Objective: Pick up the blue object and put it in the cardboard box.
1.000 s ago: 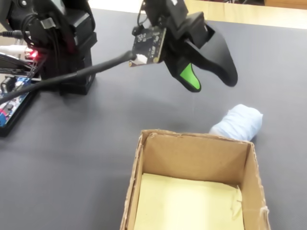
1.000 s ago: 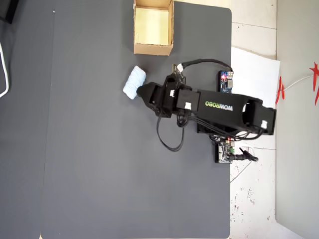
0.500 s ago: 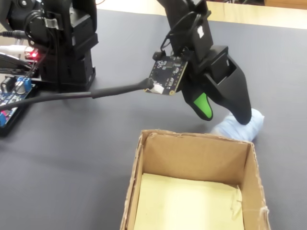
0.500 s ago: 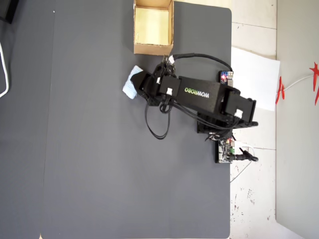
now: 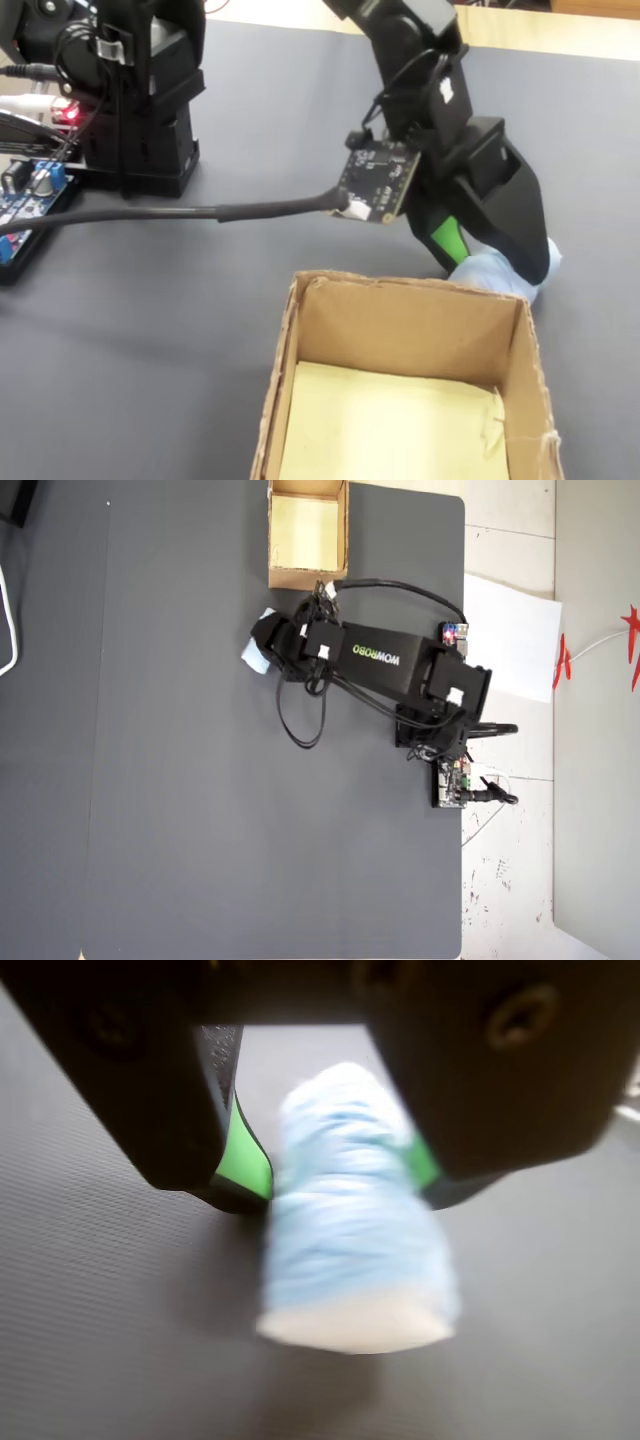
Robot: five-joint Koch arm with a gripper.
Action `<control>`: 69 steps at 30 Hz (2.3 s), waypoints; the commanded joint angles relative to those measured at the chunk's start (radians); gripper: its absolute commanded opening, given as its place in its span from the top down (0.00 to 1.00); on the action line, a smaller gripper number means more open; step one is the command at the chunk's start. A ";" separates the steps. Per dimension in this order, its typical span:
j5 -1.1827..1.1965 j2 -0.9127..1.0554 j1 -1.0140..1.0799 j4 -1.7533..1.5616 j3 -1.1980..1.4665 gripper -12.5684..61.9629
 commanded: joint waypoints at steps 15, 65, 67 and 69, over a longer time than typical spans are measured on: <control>0.245 0.222 -0.009 -0.466 0.190 0.81; 0.173 0.669 0.261 -0.627 0.334 0.40; 0.190 0.716 0.209 -0.672 0.390 0.40; 0.193 0.761 0.153 -0.683 0.434 0.40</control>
